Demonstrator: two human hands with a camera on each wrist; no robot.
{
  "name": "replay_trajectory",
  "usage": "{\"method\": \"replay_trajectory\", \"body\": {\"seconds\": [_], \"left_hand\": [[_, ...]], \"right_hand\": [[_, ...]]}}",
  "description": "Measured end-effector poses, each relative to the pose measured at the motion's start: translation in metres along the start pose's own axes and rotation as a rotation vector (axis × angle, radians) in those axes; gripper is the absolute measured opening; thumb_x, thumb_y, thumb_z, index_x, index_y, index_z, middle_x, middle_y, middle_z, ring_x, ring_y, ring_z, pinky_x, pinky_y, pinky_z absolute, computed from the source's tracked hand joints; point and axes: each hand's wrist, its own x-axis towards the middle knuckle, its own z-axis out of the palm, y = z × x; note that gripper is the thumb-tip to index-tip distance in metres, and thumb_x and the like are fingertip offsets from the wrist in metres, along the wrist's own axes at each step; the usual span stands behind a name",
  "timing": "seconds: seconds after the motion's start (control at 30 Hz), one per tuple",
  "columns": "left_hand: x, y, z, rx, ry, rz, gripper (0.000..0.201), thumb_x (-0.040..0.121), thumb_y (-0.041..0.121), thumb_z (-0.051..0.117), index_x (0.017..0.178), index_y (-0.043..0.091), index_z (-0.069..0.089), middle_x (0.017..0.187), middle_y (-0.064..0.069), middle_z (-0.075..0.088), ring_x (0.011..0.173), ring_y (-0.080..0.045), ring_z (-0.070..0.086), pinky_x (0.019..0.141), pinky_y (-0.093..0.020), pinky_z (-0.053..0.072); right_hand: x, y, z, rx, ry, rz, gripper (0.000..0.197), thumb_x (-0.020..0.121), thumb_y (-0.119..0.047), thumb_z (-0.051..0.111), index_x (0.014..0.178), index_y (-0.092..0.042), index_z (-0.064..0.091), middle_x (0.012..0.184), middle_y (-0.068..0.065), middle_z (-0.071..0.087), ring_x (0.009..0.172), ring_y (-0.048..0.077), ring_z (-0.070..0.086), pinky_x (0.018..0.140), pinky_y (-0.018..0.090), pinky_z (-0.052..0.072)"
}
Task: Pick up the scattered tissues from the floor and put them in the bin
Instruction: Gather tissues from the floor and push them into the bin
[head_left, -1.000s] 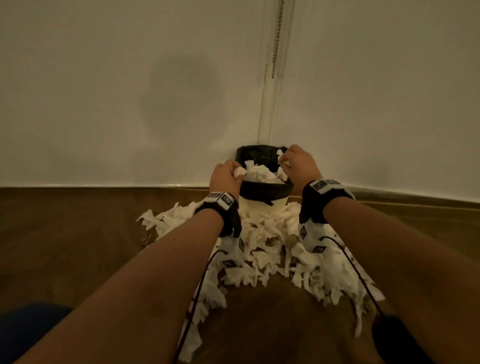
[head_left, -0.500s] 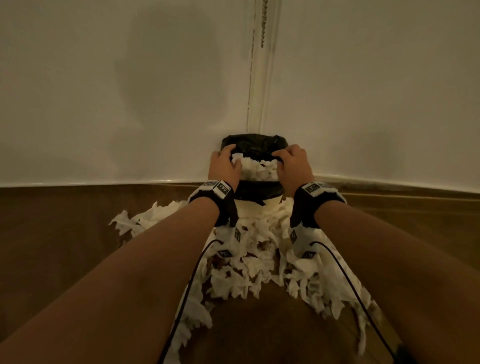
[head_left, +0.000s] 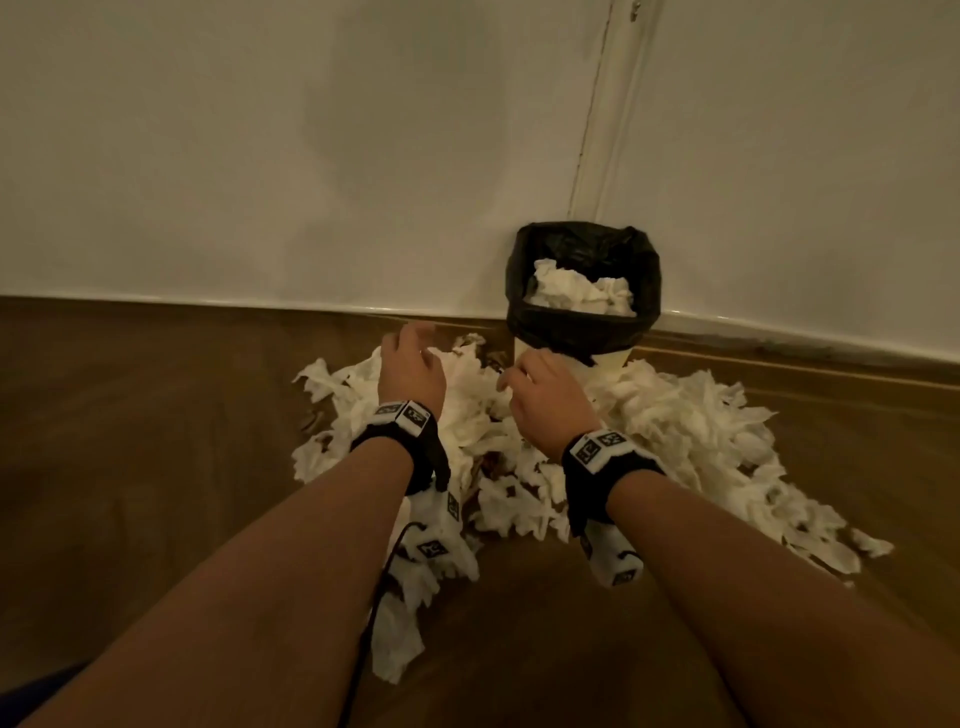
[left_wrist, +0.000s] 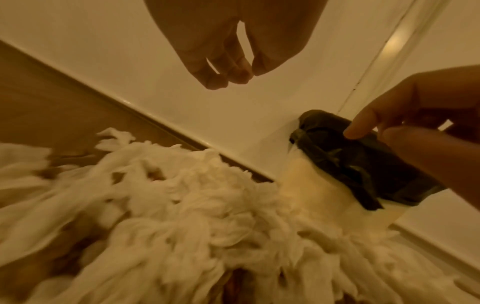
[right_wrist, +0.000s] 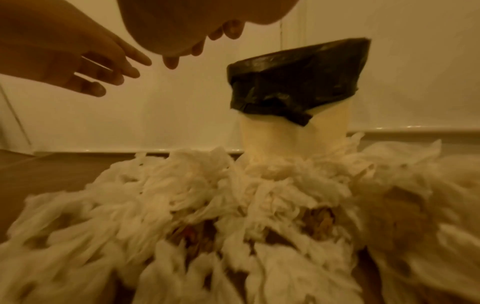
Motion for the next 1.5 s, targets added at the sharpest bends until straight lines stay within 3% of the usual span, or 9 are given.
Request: {"method": "replay_trajectory", "body": {"seconds": [0.23, 0.47, 0.77, 0.97, 1.1, 1.2, 1.3, 1.43, 1.5], "left_hand": [[-0.067, -0.07, -0.024, 0.081, -0.032, -0.149, 0.02, 0.089, 0.004, 0.043, 0.1, 0.019, 0.051, 0.11, -0.007, 0.046, 0.064, -0.011, 0.042, 0.061, -0.027, 0.036], [-0.152, -0.137, -0.015, 0.251, -0.073, -0.435, 0.007, 0.09, 0.013, 0.044, 0.096, 0.015, 0.047, 0.111, -0.012, 0.048, 0.081, -0.022, 0.043, 0.07, -0.031, 0.036], [-0.22, -0.152, 0.005, 0.44, -0.195, -0.789, 0.067, 0.071, 0.07, 0.058, 0.118, 0.028, 0.037, 0.129, -0.006, 0.031, 0.119, -0.027, 0.035, 0.087, -0.041, 0.041], [-0.225, -0.159, 0.006, 0.237, -0.234, -0.705, 0.027, 0.091, 0.013, 0.05, 0.117, 0.017, 0.047, 0.126, -0.01, 0.032, 0.093, -0.028, 0.054, 0.078, -0.033, 0.048], [-0.215, -0.154, 0.002, 0.111, -0.136, -0.711, 0.021, 0.091, 0.008, 0.046, 0.11, 0.018, 0.051, 0.116, -0.011, 0.052, 0.089, -0.024, 0.056, 0.076, -0.035, 0.046], [-0.211, -0.156, -0.002, 0.132, -0.181, -0.637, 0.039, 0.088, -0.007, 0.043, 0.121, 0.012, 0.049, 0.128, -0.013, 0.042, 0.107, -0.027, 0.05, 0.083, -0.028, 0.041], [-0.207, -0.154, -0.005, 0.079, -0.123, -0.641, 0.032, 0.094, 0.003, 0.038, 0.124, 0.013, 0.048, 0.126, -0.013, 0.043, 0.107, -0.029, 0.049, 0.079, -0.028, 0.038], [-0.205, -0.153, -0.005, 0.032, -0.051, -0.712, 0.032, 0.097, 0.037, 0.04, 0.116, 0.013, 0.048, 0.12, -0.01, 0.046, 0.103, -0.028, 0.051, 0.079, -0.035, 0.041], [-0.208, -0.156, -0.004, 0.086, -0.116, -0.724, 0.04, 0.089, 0.049, 0.051, 0.114, 0.018, 0.046, 0.118, -0.007, 0.042, 0.102, -0.026, 0.05, 0.077, -0.034, 0.042]], "right_hand": [[-0.022, -0.039, 0.045, 0.064, -0.156, -0.023, 0.024, 0.087, -0.008, 0.048, 0.107, -0.008, 0.06, 0.11, 0.011, 0.054, 0.107, 0.03, 0.047, 0.091, 0.036, 0.04], [-0.051, -0.064, 0.096, 0.19, -0.413, 0.006, 0.026, 0.094, -0.014, 0.041, 0.117, -0.012, 0.053, 0.121, 0.007, 0.047, 0.116, 0.025, 0.039, 0.091, 0.032, 0.038], [-0.065, -0.094, 0.139, 0.098, -0.514, -0.166, 0.044, 0.092, -0.037, 0.047, 0.131, -0.018, 0.041, 0.127, 0.007, 0.038, 0.117, 0.026, 0.035, 0.096, 0.037, 0.038], [-0.068, -0.105, 0.15, 0.037, -0.62, -0.183, 0.04, 0.094, -0.031, 0.047, 0.133, -0.022, 0.04, 0.139, 0.01, 0.028, 0.126, 0.03, 0.03, 0.091, 0.041, 0.046], [-0.063, -0.107, 0.153, 0.105, -0.64, -0.153, 0.03, 0.095, -0.018, 0.046, 0.124, -0.01, 0.05, 0.138, 0.013, 0.033, 0.122, 0.032, 0.04, 0.095, 0.039, 0.04], [-0.055, -0.105, 0.153, 0.315, -0.566, 0.051, 0.026, 0.092, -0.009, 0.047, 0.112, -0.006, 0.063, 0.123, 0.012, 0.053, 0.114, 0.027, 0.051, 0.095, 0.032, 0.039], [-0.051, -0.104, 0.15, 0.648, -0.408, 0.401, 0.024, 0.086, 0.001, 0.048, 0.089, -0.009, 0.071, 0.104, 0.007, 0.067, 0.099, 0.018, 0.058, 0.088, 0.03, 0.046], [-0.048, -0.097, 0.142, 0.866, -0.337, 0.663, 0.031, 0.088, -0.002, 0.047, 0.064, -0.021, 0.049, 0.067, -0.006, 0.048, 0.065, 0.01, 0.044, 0.067, 0.025, 0.037], [-0.044, -0.092, 0.139, 0.978, -0.311, 0.842, 0.033, 0.093, -0.008, 0.043, 0.063, -0.022, 0.043, 0.067, -0.005, 0.042, 0.062, 0.009, 0.041, 0.066, 0.024, 0.037]]}}
